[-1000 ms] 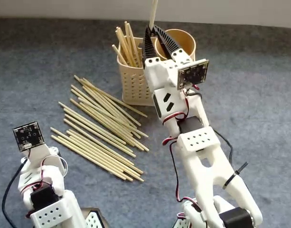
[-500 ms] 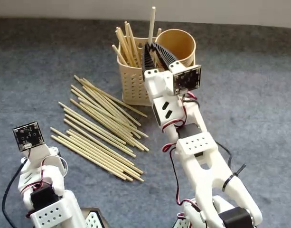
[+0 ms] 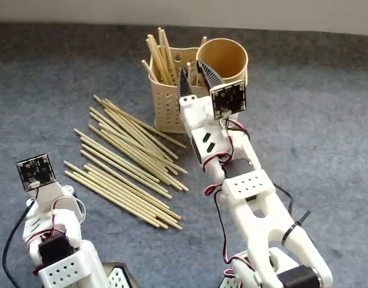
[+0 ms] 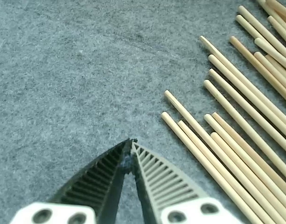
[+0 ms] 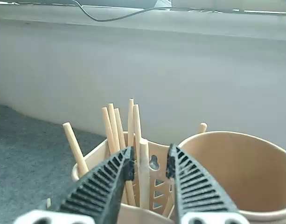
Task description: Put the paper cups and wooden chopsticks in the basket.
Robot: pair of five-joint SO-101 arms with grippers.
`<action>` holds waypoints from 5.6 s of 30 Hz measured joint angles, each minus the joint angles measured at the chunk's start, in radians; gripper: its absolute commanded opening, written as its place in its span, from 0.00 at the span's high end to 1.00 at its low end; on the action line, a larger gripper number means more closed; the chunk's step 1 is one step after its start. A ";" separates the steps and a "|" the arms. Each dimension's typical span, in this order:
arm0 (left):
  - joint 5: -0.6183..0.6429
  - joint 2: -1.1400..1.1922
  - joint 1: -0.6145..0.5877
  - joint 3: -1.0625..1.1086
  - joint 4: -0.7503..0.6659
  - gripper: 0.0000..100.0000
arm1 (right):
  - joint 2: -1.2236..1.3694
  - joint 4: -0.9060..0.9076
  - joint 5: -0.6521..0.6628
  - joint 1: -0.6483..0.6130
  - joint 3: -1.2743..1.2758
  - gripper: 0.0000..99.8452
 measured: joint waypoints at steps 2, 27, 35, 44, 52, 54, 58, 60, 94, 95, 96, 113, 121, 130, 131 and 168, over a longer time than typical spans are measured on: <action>0.000 0.000 0.000 0.000 0.000 0.99 | -0.011 0.005 0.000 0.000 0.000 0.87; 0.000 0.000 0.000 0.000 0.000 0.99 | -0.632 0.595 -0.002 -0.166 0.063 0.94; 0.000 0.000 0.000 0.000 0.000 0.99 | -0.819 0.609 -0.002 -0.175 0.315 1.00; 0.000 0.000 0.000 0.000 0.000 0.99 | -0.957 0.609 -0.002 -0.175 0.520 1.00; 0.025 0.000 0.006 0.000 0.000 0.99 | -1.149 0.592 -0.002 -0.175 0.712 1.00; 0.058 0.000 0.006 0.000 0.000 0.99 | -1.200 0.560 -0.003 -0.175 0.752 1.00; 0.069 0.000 0.006 0.000 0.000 0.99 | -1.295 0.526 -0.003 -0.176 0.758 1.00; 0.054 0.000 0.006 -0.006 0.000 0.99 | -1.326 0.522 -0.003 -0.176 0.758 1.00; 0.084 0.511 0.063 -0.486 0.215 0.99 | -1.341 0.522 -0.003 -0.176 0.758 1.00; 0.083 0.585 0.078 -0.511 0.215 0.99 | -1.341 0.522 -0.003 -0.176 0.758 1.00; 0.098 0.649 0.094 -0.531 0.215 0.99 | -1.341 0.522 -0.003 -0.176 0.758 1.00; 0.379 1.247 0.173 -0.601 -0.008 0.99 | -1.341 0.522 -0.003 -0.176 0.758 1.00; 0.462 1.461 0.176 -0.680 -0.081 0.89 | -1.341 0.520 -0.003 -0.176 0.758 1.00; 0.485 1.490 0.176 -0.735 -0.075 0.93 | -1.341 0.520 -0.003 -0.176 0.758 1.00; 0.485 1.490 0.176 -0.738 -0.075 0.93 | -1.341 0.520 -0.003 -0.176 0.758 1.00; 0.554 1.499 0.285 -0.692 -0.206 0.99 | -1.341 0.519 -0.003 -0.176 0.758 1.00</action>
